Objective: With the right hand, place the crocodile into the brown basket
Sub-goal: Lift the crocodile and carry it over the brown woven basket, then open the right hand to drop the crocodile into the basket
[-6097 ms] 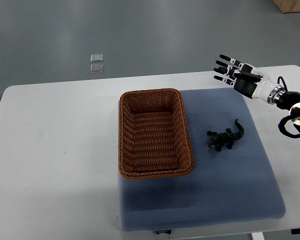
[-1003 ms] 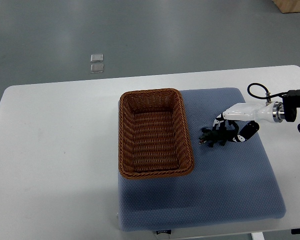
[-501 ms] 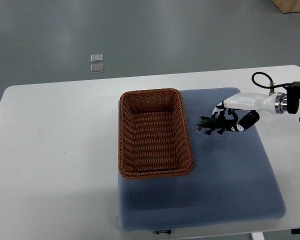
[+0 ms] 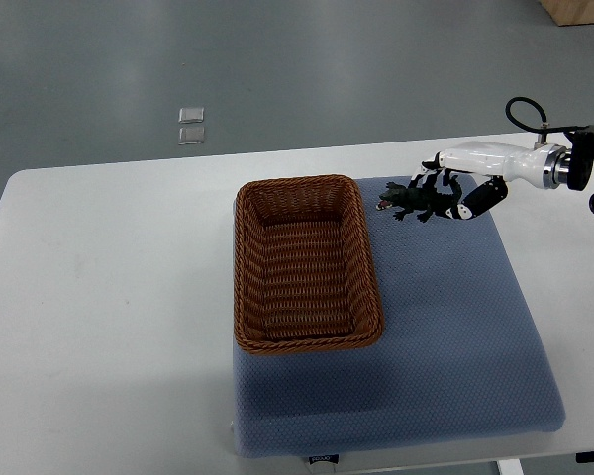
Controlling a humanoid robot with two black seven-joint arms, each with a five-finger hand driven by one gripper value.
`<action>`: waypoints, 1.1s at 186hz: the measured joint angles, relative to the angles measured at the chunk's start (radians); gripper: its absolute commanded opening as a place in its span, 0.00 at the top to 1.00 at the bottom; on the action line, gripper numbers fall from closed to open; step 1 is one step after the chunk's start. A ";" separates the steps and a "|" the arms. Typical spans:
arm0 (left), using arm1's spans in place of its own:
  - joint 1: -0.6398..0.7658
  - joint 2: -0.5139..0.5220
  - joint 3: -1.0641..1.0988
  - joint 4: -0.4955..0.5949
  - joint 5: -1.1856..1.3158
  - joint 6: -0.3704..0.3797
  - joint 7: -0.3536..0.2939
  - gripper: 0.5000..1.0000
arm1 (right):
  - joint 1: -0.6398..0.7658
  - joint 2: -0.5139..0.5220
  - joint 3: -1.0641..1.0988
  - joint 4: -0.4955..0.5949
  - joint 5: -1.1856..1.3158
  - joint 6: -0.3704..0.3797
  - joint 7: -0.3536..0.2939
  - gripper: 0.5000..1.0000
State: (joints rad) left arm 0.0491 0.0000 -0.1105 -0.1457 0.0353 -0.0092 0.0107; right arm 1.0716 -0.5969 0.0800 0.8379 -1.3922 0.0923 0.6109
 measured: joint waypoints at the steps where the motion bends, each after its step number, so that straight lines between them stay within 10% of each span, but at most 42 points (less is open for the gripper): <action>1: 0.000 0.000 0.000 0.000 0.000 0.000 0.000 0.00 | 0.001 0.002 0.000 0.000 0.000 0.000 0.000 1.00; 135: 0.000 0.000 0.000 0.000 0.000 0.000 0.000 0.00 | 0.063 0.306 -0.013 -0.012 -0.031 -0.003 0.000 1.00; 156: 0.000 0.000 0.000 0.000 0.000 0.000 0.000 0.00 | 0.061 0.320 -0.014 -0.013 -0.038 -0.003 0.000 0.75; 174: 0.000 0.000 0.000 0.000 0.000 0.000 0.000 0.00 | 0.054 0.327 -0.015 -0.014 -0.040 -0.003 0.000 0.28; 204: 0.000 0.000 0.000 0.000 0.000 0.000 0.000 0.00 | 0.033 0.334 -0.011 -0.032 -0.039 -0.002 0.000 0.14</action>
State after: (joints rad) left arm 0.0491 0.0000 -0.1104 -0.1457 0.0353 -0.0092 0.0108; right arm 1.1045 -0.2632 0.0687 0.8062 -1.4308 0.0898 0.6109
